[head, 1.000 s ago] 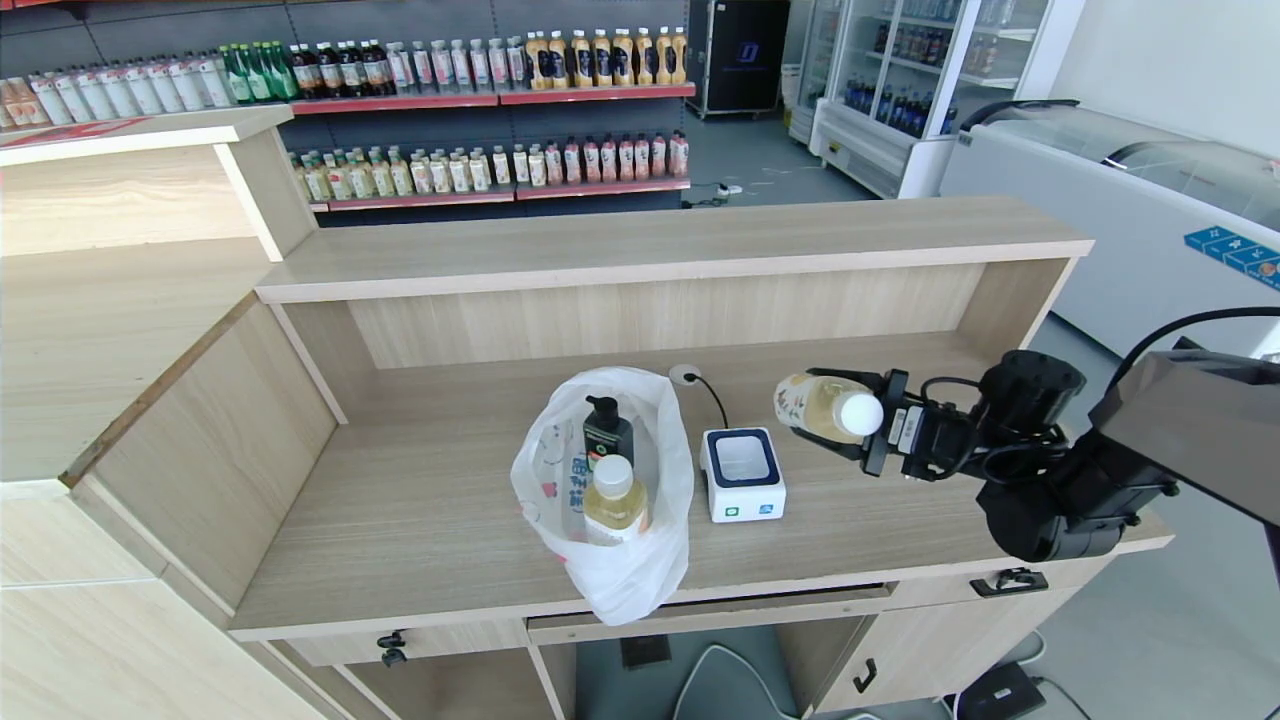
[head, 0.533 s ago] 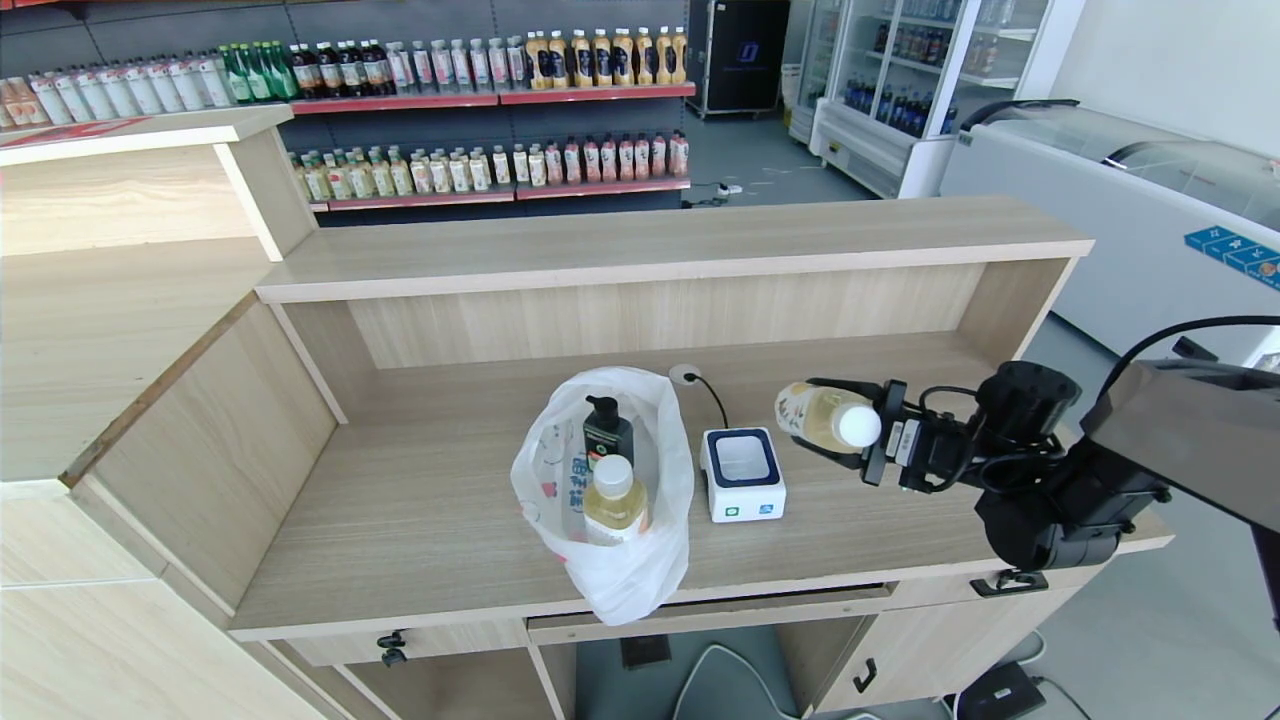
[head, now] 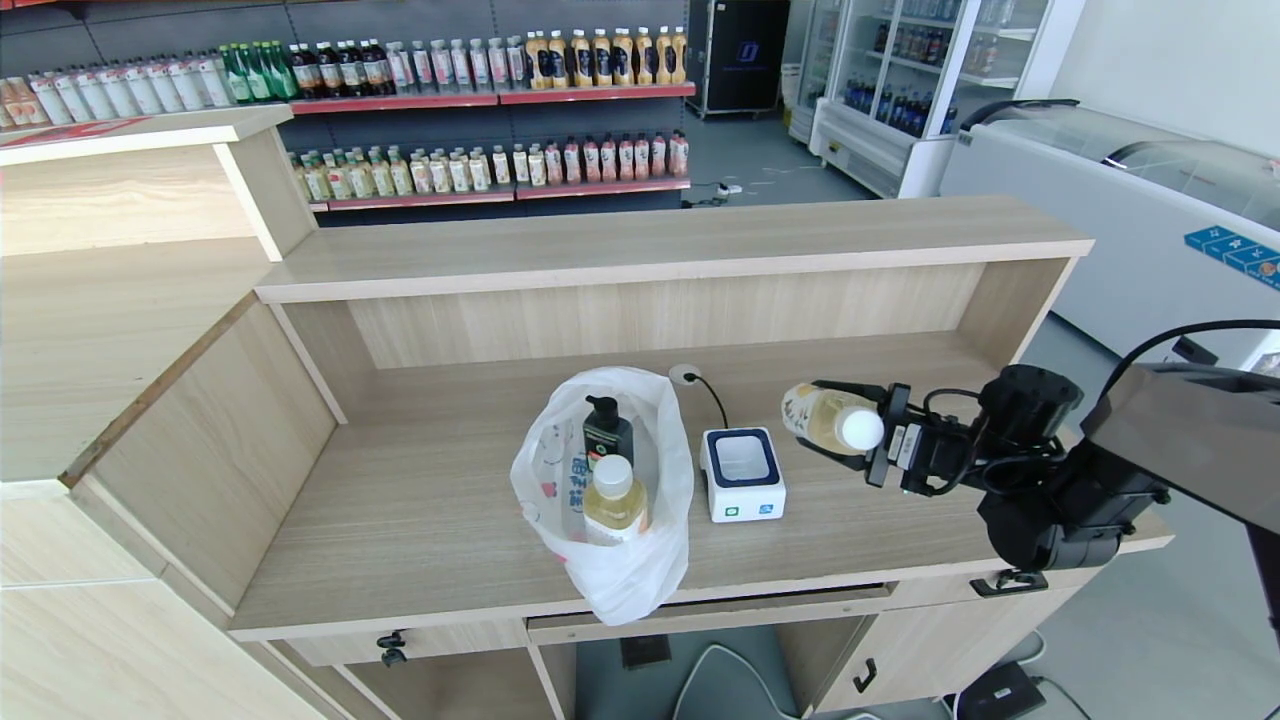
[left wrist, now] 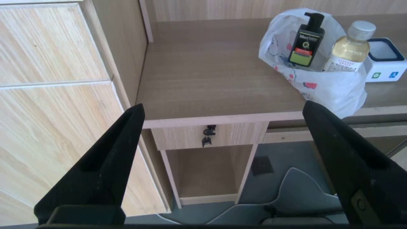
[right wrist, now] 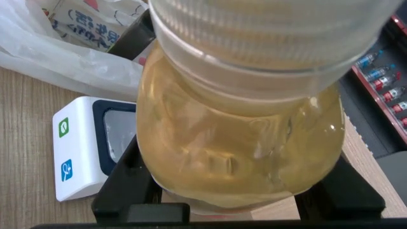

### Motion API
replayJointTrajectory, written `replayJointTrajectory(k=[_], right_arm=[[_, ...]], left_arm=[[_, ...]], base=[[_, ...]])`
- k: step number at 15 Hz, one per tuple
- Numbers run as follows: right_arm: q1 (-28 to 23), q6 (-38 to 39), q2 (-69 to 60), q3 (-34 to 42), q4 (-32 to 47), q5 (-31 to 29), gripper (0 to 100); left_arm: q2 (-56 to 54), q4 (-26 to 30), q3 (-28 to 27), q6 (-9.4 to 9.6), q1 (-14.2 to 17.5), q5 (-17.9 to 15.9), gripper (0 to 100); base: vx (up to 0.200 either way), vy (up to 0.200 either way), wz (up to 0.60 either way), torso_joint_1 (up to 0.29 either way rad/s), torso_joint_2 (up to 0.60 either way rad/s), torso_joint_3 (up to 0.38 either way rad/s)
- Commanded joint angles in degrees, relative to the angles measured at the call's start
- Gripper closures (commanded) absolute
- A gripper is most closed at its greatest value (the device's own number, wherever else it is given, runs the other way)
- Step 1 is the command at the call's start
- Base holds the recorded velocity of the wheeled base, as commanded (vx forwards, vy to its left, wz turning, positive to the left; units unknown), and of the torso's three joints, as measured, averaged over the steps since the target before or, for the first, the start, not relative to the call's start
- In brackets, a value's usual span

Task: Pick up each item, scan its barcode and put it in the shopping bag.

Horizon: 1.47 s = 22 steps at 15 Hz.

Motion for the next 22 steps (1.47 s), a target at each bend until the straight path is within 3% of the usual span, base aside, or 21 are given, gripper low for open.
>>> replayJointTrajectory(k=[1,22], right_arm=[[0.37,-0.07,0.66,-0.50,-0.08,0.02,100],[2.92,1.08,5.76,-5.07,-1.67,0.02,100]], left_arm=[[-0.02,-0.01,0.00,0.00,0.00,0.00,0],[-0.02,-0.01,0.00,0.00,0.00,0.00,0]], base=[[0.000,0.000,0.00,0.000,0.00,0.000],[0.000,0.000,0.00,0.000,0.00,0.000]])
